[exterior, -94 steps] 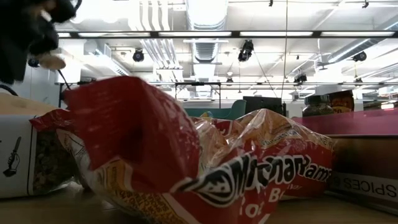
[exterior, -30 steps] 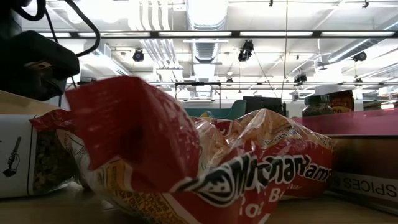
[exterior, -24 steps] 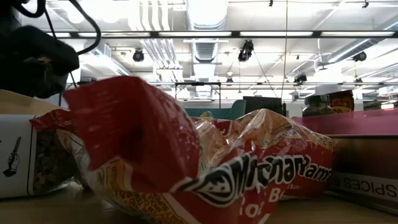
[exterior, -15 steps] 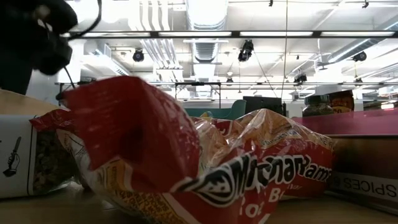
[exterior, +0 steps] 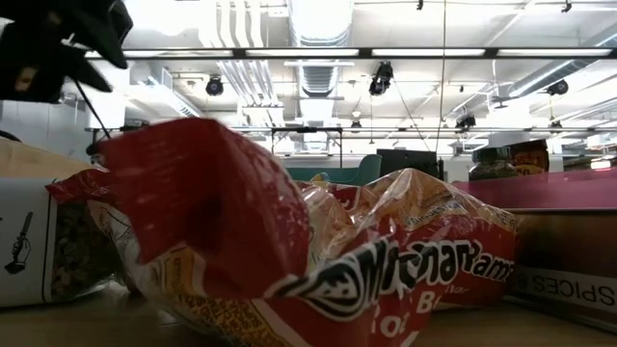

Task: Pick & Place Food Item
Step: Put the orange noodle pack into the green bin

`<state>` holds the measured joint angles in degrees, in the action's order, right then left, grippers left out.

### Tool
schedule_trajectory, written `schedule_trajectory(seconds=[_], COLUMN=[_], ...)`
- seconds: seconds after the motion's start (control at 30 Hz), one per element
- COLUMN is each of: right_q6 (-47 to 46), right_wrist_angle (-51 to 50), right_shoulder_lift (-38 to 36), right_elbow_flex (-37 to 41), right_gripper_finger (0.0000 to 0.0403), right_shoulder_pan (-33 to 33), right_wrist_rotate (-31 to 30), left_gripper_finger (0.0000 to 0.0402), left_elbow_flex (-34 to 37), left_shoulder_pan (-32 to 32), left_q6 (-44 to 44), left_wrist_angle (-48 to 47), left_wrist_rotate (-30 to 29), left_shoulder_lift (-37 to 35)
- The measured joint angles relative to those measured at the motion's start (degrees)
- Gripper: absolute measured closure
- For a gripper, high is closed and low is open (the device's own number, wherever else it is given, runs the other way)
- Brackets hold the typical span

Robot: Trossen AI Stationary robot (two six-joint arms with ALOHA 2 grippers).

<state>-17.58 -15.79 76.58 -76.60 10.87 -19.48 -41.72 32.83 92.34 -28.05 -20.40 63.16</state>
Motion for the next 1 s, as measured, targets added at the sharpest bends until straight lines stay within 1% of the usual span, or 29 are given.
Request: schedule_trajectory(seconds=[0.1,0.27,0.4,0.47,0.77,0.9,1.0], right_q6=[0.0,-0.6,-1.69,-1.8,-1.93,-1.97,-2.16], right_wrist_angle=[0.02,0.07,0.06,-0.12,-1.29,-2.95,-4.24], right_shoulder_lift=[0.0,0.0,0.0,0.0,0.0,0.0,0.0], right_elbow_flex=[0.0,0.0,0.0,0.0,0.0,0.0,0.0], right_gripper_finger=[0.0218,0.0218,0.0218,0.0218,0.0218,0.0218,0.0218], right_shoulder_pan=[-0.05,-0.06,-0.04,-0.04,0.0,0.0,0.0], right_wrist_rotate=[-0.01,-0.03,-0.04,-0.05,-0.05,-0.07,-0.1], left_gripper_finger=[0.0298,0.03,0.03,0.03,0.03,0.0295,0.0272], left_elbow_flex=[-1.79,-6.08,-7.86,-7.92,-7.88,-7.88,-7.87], left_shoulder_pan=[-1.48,-4.38,-7.75,-9.19,-14.89,-16.74,-17.39], left_q6=[-8.04,-26.57,-35.81,-40.09,-54.34,-55.09,-55.34], left_wrist_angle=[-0.01,-0.3,-0.85,-0.29,0.04,0.95,2.93], left_wrist_rotate=[0.53,0.68,0.7,2.09,10.97,16.55,21.61], left_shoulder_lift=[0.42,2.53,4.42,5.04,11.14,15.0,17.87])
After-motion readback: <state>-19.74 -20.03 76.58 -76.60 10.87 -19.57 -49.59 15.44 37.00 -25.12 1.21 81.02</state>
